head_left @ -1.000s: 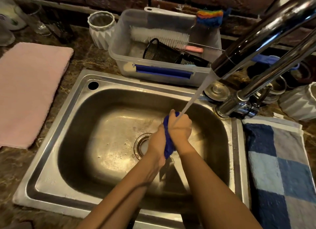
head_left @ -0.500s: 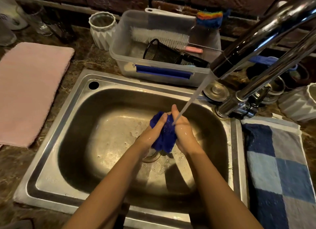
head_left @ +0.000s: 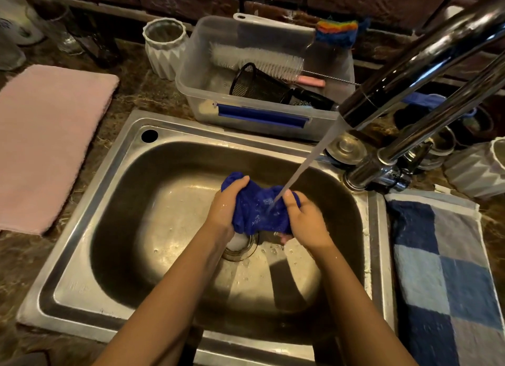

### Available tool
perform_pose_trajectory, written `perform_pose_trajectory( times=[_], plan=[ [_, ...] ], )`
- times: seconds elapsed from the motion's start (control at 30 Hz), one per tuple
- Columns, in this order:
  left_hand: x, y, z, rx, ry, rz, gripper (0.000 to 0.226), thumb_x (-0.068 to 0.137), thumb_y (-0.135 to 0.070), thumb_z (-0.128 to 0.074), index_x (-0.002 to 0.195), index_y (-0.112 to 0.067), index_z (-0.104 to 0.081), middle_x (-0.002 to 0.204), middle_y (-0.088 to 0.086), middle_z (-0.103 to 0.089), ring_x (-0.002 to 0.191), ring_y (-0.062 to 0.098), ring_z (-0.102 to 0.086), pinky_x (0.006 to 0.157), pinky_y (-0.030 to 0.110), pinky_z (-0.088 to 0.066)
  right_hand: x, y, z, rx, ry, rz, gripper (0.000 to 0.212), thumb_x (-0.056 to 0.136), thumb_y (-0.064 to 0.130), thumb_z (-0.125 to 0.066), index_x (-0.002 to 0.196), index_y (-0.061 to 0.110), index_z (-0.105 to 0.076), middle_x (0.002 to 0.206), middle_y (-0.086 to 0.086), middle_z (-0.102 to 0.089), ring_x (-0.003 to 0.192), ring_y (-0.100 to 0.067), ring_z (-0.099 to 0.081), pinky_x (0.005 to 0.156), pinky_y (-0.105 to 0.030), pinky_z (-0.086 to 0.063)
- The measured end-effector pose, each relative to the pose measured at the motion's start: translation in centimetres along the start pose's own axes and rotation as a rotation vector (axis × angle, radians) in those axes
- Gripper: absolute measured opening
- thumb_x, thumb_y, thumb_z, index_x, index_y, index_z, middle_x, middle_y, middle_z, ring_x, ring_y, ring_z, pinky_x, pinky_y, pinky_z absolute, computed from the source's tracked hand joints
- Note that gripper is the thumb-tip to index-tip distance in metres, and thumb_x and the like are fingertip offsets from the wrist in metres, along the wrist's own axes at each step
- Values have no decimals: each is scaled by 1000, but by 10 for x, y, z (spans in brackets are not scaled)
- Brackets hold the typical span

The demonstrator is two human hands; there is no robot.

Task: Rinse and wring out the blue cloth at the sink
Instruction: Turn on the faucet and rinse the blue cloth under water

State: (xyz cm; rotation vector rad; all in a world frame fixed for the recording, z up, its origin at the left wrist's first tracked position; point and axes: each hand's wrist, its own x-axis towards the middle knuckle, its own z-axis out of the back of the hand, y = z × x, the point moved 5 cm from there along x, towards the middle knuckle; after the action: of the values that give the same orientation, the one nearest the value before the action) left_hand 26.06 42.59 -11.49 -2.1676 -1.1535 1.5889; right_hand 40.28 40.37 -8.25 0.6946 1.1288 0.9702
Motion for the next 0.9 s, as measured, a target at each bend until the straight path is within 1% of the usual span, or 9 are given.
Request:
perform_pose_trajectory(
  times=[0.13,0.23,0.33,0.43,0.5,0.63,0.73,0.8,0.9],
  plan=[
    [-1,13,-14,105,-32,-70,30,85,-41,-61,93,-13,-66,84,7,-69,86,25,-66,88,44,-53,-9,10,-18,96,-117,2,29,92,44,-45,73,25,-53,63,6,-57,60,-8,-56,52,-16,-44],
    [-5,24,-26,123,-10,-73,34,89,-44,-53,88,-14,-69,76,5,-69,79,21,-66,86,41,-52,-10,17,-26,28,-265,-20,39,93,51,-39,66,25,-51,65,1,-59,66,-15,-59,60,-25,-47],
    [-6,30,-33,58,38,-25,30,90,-41,-54,85,-16,-70,77,5,-69,80,21,-65,87,41,-51,-2,19,-21,32,-379,-16,44,95,49,-34,64,23,-52,66,-3,-60,71,-23,-62,66,-36,-50],
    [-4,36,-30,23,29,26,26,90,-36,-55,100,-16,-68,90,7,-69,89,23,-65,90,43,-51,14,12,-18,136,-318,-85,44,95,47,-36,64,21,-54,66,-5,-59,76,-29,-63,80,-46,-52],
    [-3,36,-29,32,9,31,28,90,-35,-55,107,-16,-65,94,7,-68,92,24,-65,91,43,-51,19,12,-18,206,-256,-97,42,95,43,-38,62,22,-53,64,-3,-56,72,-27,-59,84,-47,-51],
    [2,24,-27,104,-17,-34,33,90,-39,-55,108,-13,-63,91,6,-68,88,23,-65,88,42,-52,6,12,-18,194,-194,-56,37,94,42,-42,63,25,-53,64,-1,-57,69,-19,-58,74,-42,-50],
    [6,21,-25,110,-13,-83,36,89,-46,-52,90,-11,-64,74,4,-64,73,19,-63,81,38,-52,-14,19,-27,-133,-172,50,46,95,45,-37,55,25,-47,55,3,-51,57,-13,-52,59,-28,-41],
    [4,25,-30,72,17,-51,35,90,-45,-51,79,-14,-63,67,3,-62,65,15,-62,71,32,-51,-18,27,-30,-285,-278,58,51,96,46,-30,51,27,-45,55,3,-52,58,-13,-52,59,-25,-39],
    [-2,31,-39,17,47,-21,32,93,-38,-49,74,-17,-64,58,-1,-65,63,13,-62,64,28,-50,-11,33,-21,-176,-441,35,52,97,44,-32,51,25,-48,57,0,-57,62,-18,-60,61,-30,-47]
  ],
)
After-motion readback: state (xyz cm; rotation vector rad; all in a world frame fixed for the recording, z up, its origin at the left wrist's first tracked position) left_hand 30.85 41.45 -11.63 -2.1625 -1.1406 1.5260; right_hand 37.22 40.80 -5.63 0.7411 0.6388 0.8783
